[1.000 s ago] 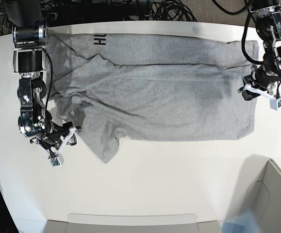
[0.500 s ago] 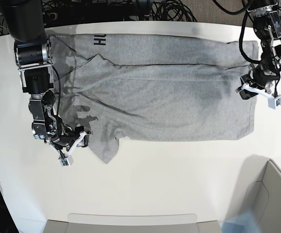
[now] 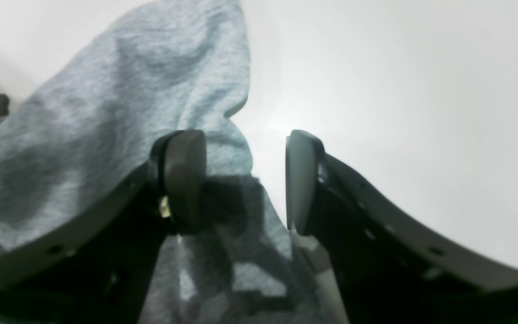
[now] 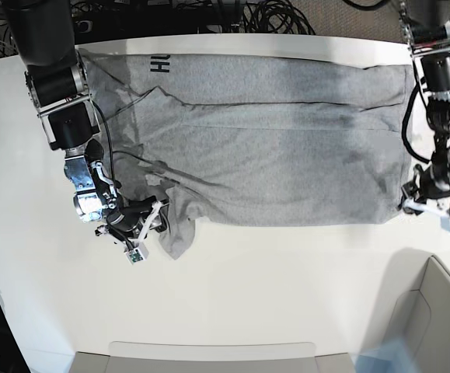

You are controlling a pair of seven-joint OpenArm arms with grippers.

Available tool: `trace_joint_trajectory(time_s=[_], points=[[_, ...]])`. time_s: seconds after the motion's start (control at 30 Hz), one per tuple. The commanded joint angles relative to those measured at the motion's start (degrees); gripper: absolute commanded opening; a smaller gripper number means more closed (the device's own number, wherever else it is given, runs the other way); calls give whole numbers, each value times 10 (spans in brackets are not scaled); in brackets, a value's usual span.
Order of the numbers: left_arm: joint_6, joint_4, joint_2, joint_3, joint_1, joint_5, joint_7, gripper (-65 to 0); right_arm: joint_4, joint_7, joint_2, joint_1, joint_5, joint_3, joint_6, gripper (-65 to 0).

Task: Fold the T-shirt properly
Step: 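Grasp the hem corners with both grippers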

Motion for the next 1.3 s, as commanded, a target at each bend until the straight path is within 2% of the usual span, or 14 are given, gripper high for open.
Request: trace_joint_trajectory(time_s=[0.0,0.13,0.23,0.37,0.53,0.77,0.8,0.93,1.07,1.17,1.2,1.27], points=[[-2,-24,-16,21,-29,-1,-19,-446,-3,-42,0,0,-3,-3,10,-355],[-3,-151,-24,115,-108,-1,-76,-439,-3,-42,4,0,-3,-3,10,-355],[-3,-161,-24,156,-119,-1,-84,-439,-3,-42,8,-1,-3,-2,10,-355],[-2,-173,-23,160,-119,-1,-90,-439,-3,-42,18,-9,-3,-1,10,-355],[-2,-213,-24,160,-121,-1,-116,-439,-3,-42,19,-15,-3,-1,10,-355],[-3,-234,-20,160,-121,-1,-116,-439,-2,-42,14,-16,-3,-1,10,-355],[-9,-234,-15,160,-121,-1,-116,-439,-2,-42,14,-16,-3,-1,10,-355],[-83,-233,-2,160,-121,-1,-114,-444,0,-42,14,-16,-3,-2,10,-355],[-83,-234,9,161,-121,-1,-113,-517,10,-42,14,-22,-3,-2,10,-358],[-83,-236,8,157,-121,-1,-119,-629,10,-42,14,-23,-3,-2,10,-428],[-82,-236,8,157,-121,-1,-122,-650,10,-42,14,-23,-3,-2,10,-470],[-82,-235,8,157,-121,-1,-141,-650,10,-41,14,-23,-3,-1,10,-565]])
